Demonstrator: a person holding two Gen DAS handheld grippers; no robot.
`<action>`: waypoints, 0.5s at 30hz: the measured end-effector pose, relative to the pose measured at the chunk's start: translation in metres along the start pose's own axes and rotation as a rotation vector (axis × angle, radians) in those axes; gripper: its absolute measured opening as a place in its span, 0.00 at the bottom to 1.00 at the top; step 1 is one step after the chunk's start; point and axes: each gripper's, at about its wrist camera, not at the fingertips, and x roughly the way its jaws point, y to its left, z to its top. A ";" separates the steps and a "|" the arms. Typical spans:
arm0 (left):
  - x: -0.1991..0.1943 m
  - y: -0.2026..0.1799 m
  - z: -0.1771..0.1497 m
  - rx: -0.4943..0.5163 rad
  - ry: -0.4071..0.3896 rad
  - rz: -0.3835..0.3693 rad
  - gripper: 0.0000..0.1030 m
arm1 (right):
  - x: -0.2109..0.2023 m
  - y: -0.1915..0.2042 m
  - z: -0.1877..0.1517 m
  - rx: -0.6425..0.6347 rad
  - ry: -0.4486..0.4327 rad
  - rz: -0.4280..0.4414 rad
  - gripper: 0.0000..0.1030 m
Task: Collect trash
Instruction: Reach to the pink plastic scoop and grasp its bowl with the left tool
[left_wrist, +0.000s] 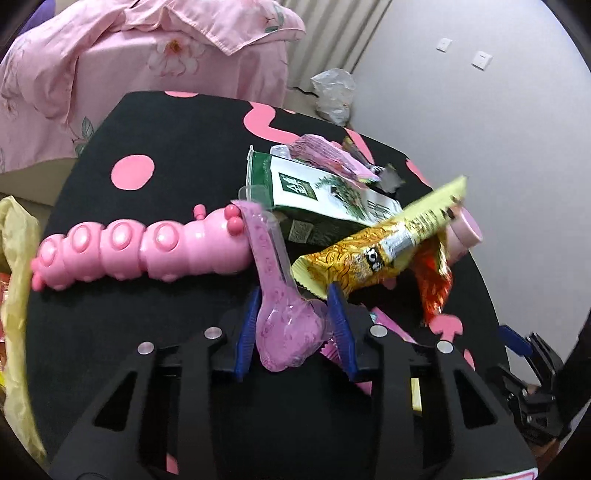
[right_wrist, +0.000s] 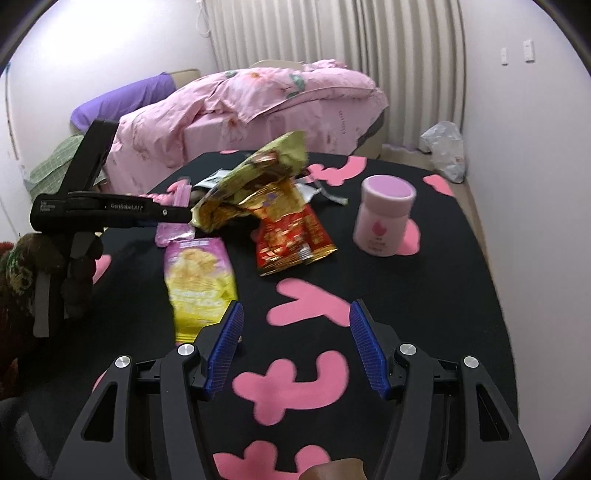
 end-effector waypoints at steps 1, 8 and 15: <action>-0.007 0.000 -0.004 0.028 0.004 -0.002 0.34 | 0.001 0.001 0.000 -0.001 0.005 0.016 0.55; -0.046 0.011 -0.042 0.145 0.137 -0.080 0.34 | 0.013 0.024 0.007 -0.055 0.028 0.098 0.55; -0.074 0.025 -0.069 0.160 0.128 -0.085 0.34 | 0.039 0.030 0.024 -0.040 0.042 0.154 0.55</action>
